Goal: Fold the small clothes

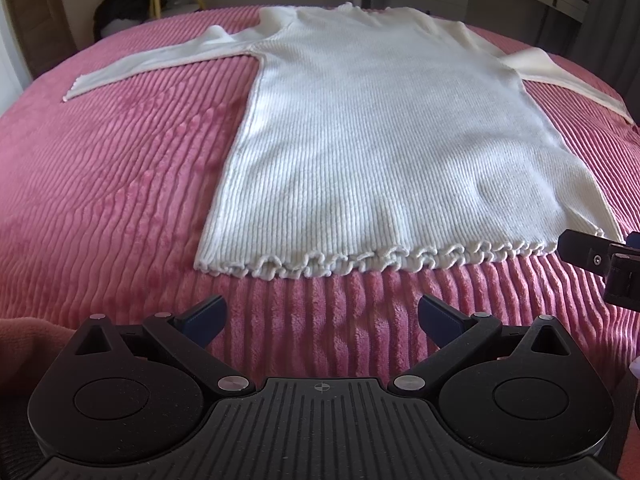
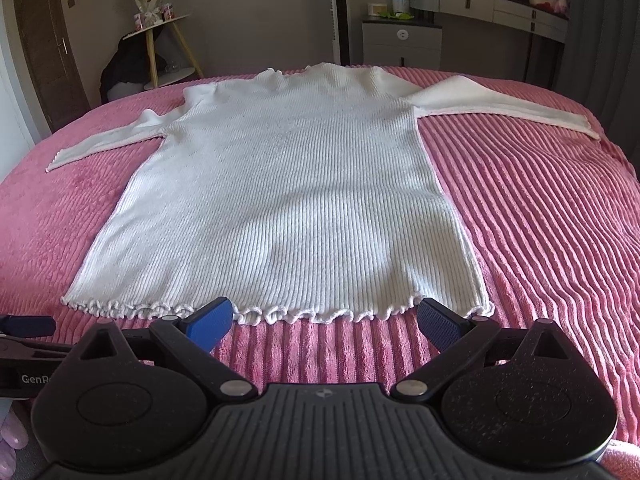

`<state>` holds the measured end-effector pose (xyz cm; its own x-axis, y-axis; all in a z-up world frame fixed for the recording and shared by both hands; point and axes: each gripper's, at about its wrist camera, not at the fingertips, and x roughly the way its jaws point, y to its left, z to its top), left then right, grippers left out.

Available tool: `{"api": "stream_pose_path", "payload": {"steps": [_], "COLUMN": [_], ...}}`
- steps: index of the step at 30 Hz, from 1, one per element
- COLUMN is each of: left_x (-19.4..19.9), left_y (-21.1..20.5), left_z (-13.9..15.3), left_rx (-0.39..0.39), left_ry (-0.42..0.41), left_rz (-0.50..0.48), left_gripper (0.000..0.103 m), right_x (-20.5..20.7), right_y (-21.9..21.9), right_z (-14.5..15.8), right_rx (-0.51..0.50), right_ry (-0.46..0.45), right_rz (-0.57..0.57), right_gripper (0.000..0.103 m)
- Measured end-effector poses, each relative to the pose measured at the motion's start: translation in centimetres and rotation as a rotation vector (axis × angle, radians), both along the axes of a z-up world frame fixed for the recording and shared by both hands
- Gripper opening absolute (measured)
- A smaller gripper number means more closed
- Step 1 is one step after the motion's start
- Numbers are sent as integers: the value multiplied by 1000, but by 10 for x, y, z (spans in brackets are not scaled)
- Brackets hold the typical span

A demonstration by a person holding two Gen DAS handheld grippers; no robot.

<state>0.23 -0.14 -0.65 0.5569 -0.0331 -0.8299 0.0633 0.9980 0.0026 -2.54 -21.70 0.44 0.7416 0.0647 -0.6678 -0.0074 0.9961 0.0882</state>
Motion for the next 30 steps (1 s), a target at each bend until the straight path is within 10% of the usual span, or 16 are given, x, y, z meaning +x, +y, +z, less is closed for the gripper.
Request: {"api": "stream_pose_path", "payload": {"steps": [30], "left_x": [-3], "left_y": [-5], "left_z": [9], "left_rx": [-12], "left_ry": [-6], "left_rz": [-21], "left_gripper": [103], "right_x": [-3], "right_y": [-2], "right_z": [4], "right_rx": [48], "right_ry": [-15], "right_rz": [33], "right_gripper": [99]}}
